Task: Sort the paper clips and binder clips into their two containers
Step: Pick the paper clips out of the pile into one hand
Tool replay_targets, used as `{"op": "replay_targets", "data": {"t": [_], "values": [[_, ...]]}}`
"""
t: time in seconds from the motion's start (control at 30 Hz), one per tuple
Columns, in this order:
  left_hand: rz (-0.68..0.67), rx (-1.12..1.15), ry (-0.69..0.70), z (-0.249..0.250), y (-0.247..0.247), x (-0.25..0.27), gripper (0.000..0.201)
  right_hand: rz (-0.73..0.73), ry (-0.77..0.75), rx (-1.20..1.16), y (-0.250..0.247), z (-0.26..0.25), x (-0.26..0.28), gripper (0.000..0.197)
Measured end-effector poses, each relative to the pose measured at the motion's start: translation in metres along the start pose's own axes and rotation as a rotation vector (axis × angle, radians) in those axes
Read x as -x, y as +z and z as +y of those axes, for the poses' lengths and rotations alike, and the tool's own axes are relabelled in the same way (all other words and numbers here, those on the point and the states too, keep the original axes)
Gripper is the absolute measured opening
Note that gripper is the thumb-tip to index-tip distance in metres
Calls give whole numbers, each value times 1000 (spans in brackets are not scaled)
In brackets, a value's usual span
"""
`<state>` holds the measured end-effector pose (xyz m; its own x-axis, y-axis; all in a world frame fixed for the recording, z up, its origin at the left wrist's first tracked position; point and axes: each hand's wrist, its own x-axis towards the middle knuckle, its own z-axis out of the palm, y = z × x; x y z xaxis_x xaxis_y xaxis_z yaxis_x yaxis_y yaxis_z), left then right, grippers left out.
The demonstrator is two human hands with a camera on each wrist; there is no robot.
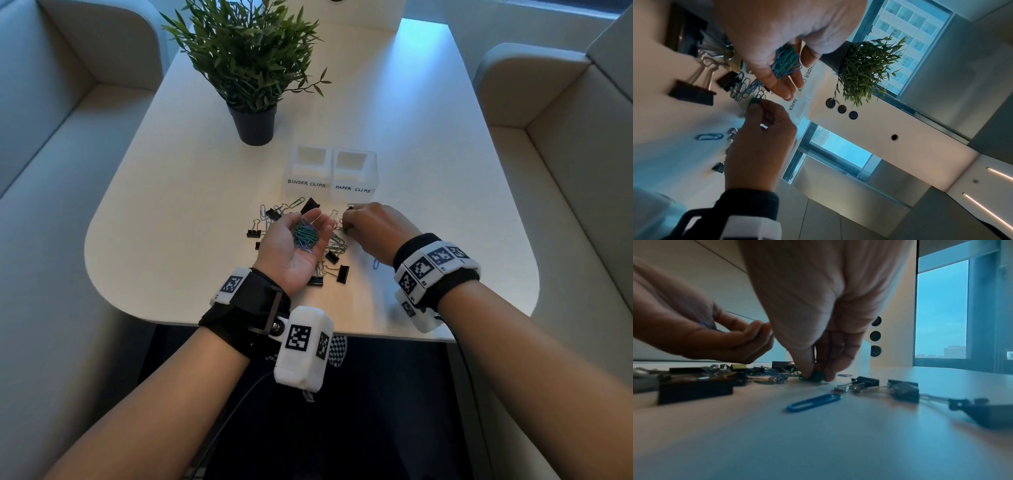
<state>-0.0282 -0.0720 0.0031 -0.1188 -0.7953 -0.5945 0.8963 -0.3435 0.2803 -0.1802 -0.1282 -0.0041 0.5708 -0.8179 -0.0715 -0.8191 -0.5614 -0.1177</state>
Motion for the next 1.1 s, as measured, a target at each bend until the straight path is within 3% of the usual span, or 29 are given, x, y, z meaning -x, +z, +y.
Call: {"op": "replay_targets", "data": {"t": [0.1, 0.27, 0.33, 0.43, 0.57, 0.77, 1.0, 1.1], "values": [[-2, -15, 6, -1, -1, -2, 29, 12, 47, -116, -1, 3, 1, 18], [3, -48, 14, -4, -2, -6, 29, 217, 172, -478, -30, -1, 8, 13], [3, -60, 8, -6, -1, -10, 28, 184, 136, -522, -41, -10, 10, 12], [-15, 18, -5, -10, 1, -15, 25, 88, 83, -528, -45, -20, 12, 14], [-42, 98, -81, -13, 3, -12, 34, 150, 132, -542, -45, -1, 25, 15], [-48, 6, -126, -10, 0, -14, 30, -146, 96, -210, -16, 19, 44, 21], [-44, -5, -115, -9, 0, -11, 23, -153, 66, -168, -15, 15, 35, 8], [-21, 82, -99, -8, 0, -12, 21, 28, 119, -360, -24, 7, 31, 8]]}}
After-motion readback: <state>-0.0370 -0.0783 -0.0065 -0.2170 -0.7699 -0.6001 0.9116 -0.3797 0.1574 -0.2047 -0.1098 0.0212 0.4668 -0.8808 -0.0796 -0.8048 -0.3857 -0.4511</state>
